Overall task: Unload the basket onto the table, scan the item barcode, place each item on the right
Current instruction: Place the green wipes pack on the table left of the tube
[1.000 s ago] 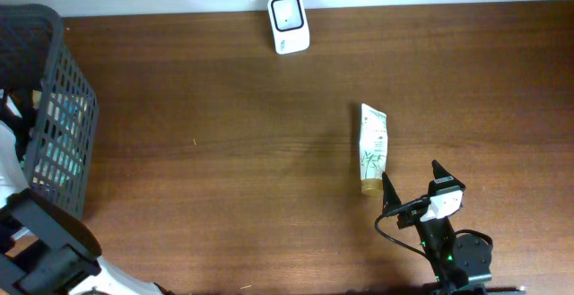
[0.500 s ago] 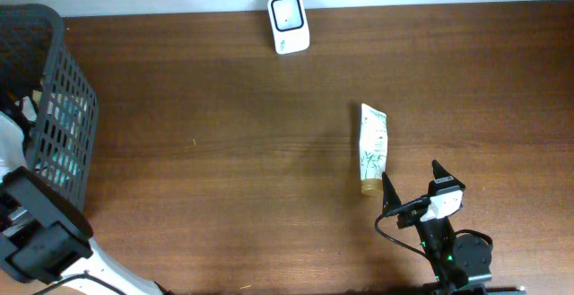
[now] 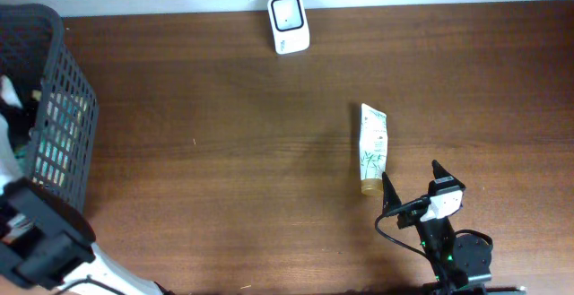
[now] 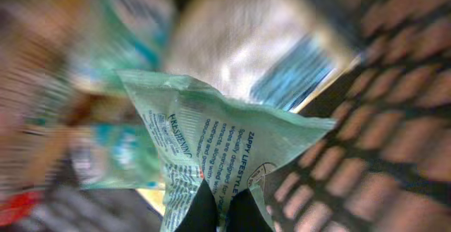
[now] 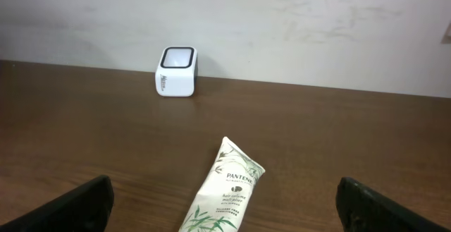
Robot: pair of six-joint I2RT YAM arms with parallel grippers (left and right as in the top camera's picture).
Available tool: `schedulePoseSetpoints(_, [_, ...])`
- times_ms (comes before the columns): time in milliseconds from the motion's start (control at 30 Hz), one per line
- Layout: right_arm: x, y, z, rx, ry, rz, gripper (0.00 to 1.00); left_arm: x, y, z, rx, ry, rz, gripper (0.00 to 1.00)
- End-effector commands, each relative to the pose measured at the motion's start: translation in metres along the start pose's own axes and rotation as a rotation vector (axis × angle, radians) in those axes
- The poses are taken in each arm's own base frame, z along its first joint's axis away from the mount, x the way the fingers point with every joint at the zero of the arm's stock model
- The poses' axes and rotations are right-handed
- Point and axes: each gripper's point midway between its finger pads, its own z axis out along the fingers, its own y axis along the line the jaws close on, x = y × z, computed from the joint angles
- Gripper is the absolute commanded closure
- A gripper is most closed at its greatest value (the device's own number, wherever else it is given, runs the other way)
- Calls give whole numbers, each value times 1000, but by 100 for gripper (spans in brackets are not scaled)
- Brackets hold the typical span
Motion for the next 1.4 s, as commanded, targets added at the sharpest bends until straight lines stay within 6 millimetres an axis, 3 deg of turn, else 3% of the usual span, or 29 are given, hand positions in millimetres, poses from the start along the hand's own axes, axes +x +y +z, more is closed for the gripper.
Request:
schedulePoseSetpoints(0, [2, -1, 0, 1, 3, 4, 1, -51, -4, -131, 18, -328, -71, 100])
schedulePoseSetpoints(100, [2, -1, 0, 1, 3, 4, 1, -51, -10, -197, 48, -471, -101, 100])
schedulePoseSetpoints(167, [2, -1, 0, 1, 3, 4, 1, -41, -25, -237, 83, -537, -77, 100])
schedulePoseSetpoints(267, [2, -1, 0, 1, 3, 4, 1, -17, -63, -276, 164, -573, -1, 100])
schedulePoseSetpoints(333, [2, -1, 0, 1, 3, 4, 1, 2, -98, -283, 238, -539, 74, 100])
schedulePoseSetpoints(433, [2, -1, 0, 1, 3, 4, 1, 47, -160, -269, 342, -379, 228, 100])
schedulePoseSetpoints(467, [2, -1, 0, 1, 3, 4, 1, 68, -186, -258, 377, -302, 289, 100])
schedulePoseSetpoints(600, [2, -1, 0, 1, 3, 4, 1, 128, -255, -213, 444, -100, 400, 100])
schedulePoseSetpoints(833, [2, -1, 0, 1, 3, 4, 1, 230, -356, -126, 497, 112, 417, 100])
schedulePoseSetpoints(1067, [2, -1, 0, 1, 3, 4, 1, 310, -426, -87, 526, 196, 498, 100])
schedulePoseSetpoints(1167, [2, -1, 0, 1, 3, 4, 1, 323, -440, -79, 535, 209, 476, 100])
schedulePoseSetpoints(1367, [2, -1, 0, 1, 3, 4, 1, 335, -450, -76, 539, 228, 447, 100])
